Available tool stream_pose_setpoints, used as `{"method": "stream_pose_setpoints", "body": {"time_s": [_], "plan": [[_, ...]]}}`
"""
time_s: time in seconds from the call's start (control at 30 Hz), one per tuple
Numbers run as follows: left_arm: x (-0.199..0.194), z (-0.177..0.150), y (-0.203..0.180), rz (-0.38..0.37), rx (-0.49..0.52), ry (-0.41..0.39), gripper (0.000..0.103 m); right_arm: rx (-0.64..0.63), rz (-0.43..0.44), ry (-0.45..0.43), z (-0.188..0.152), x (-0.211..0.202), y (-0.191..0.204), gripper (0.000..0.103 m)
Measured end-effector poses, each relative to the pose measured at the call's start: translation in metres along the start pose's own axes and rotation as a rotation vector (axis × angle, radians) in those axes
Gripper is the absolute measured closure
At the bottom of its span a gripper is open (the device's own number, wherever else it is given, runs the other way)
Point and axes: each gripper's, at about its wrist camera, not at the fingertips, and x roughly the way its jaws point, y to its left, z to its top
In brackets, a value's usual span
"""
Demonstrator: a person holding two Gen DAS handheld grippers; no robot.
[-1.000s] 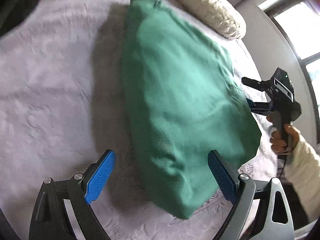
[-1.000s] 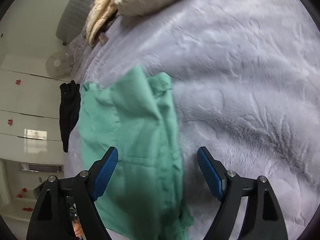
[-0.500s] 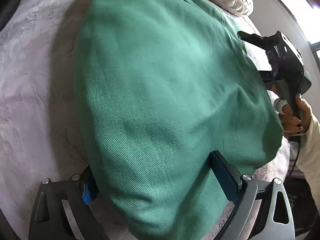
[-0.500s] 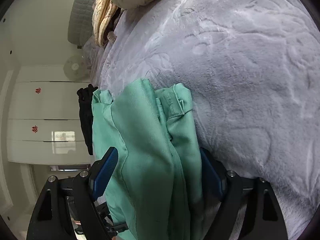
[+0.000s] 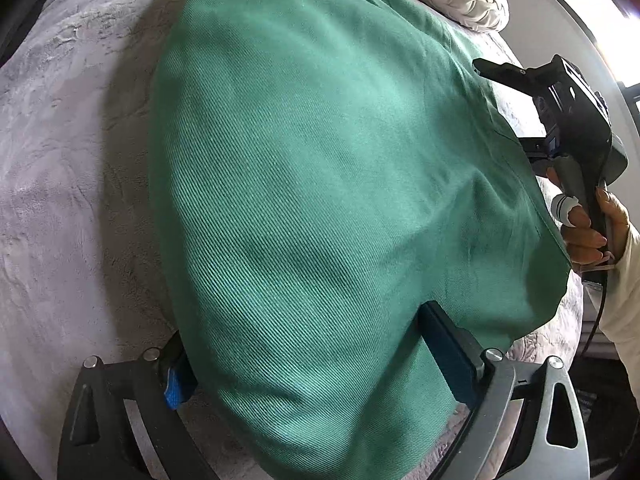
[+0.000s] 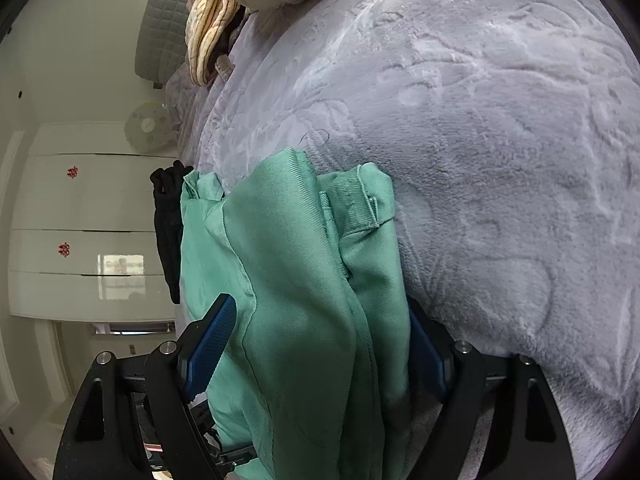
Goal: Fold large clothes
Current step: 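Grasp the green jacket edge with the right gripper and lift it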
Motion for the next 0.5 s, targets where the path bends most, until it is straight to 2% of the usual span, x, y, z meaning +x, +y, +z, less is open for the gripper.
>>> {"method": "stream_pose_setpoints", "body": {"time_s": [0.3, 0.33, 0.37, 0.4, 0.43, 0.47, 0.5], "plan": [[0.004, 0.0, -0.006, 0.029, 0.009, -0.002, 0.003, -0.021, -0.003, 0.015, 0.001, 0.016, 0.013, 0.019], [0.004, -0.001, -0.008, 0.029, 0.012, -0.007, 0.004, -0.009, 0.002, 0.011, 0.002, 0.017, 0.012, 0.019], [0.002, -0.002, -0.008, 0.028, 0.015, -0.014, 0.011, 0.001, -0.001, 0.005, 0.002, 0.016, 0.011, 0.021], [-0.002, -0.005, -0.008, 0.024, 0.022, -0.029, 0.016, 0.005, -0.021, 0.003, 0.001, 0.016, 0.01, 0.038], [-0.006, -0.007, -0.008, 0.019, 0.03, -0.045, 0.028, 0.011, -0.02, 0.008, 0.0, 0.016, 0.009, 0.066], [-0.011, -0.009, -0.008, 0.008, 0.039, -0.06, 0.04, 0.027, 0.012, 0.0, -0.002, 0.013, 0.008, 0.072], [-0.017, -0.012, -0.006, -0.009, 0.051, -0.078, 0.045, 0.031, 0.038, -0.011, -0.004, 0.01, 0.009, 0.08]]}}
